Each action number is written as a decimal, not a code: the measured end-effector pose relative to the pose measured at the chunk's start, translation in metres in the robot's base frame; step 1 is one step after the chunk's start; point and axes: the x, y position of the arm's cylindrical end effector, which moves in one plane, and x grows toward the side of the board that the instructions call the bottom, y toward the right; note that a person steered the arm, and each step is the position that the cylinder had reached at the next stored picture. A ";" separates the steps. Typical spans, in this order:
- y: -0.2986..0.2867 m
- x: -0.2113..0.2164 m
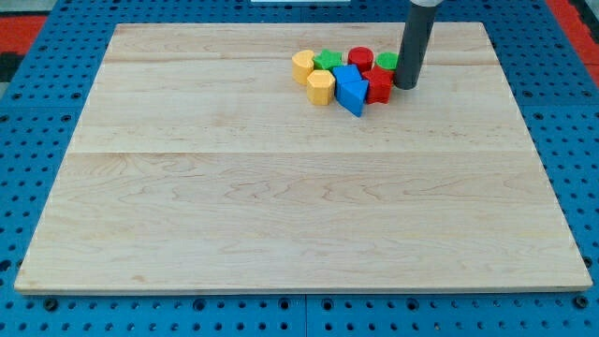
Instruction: Push the group of blocks left a bit
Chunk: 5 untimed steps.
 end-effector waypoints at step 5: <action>-0.021 0.045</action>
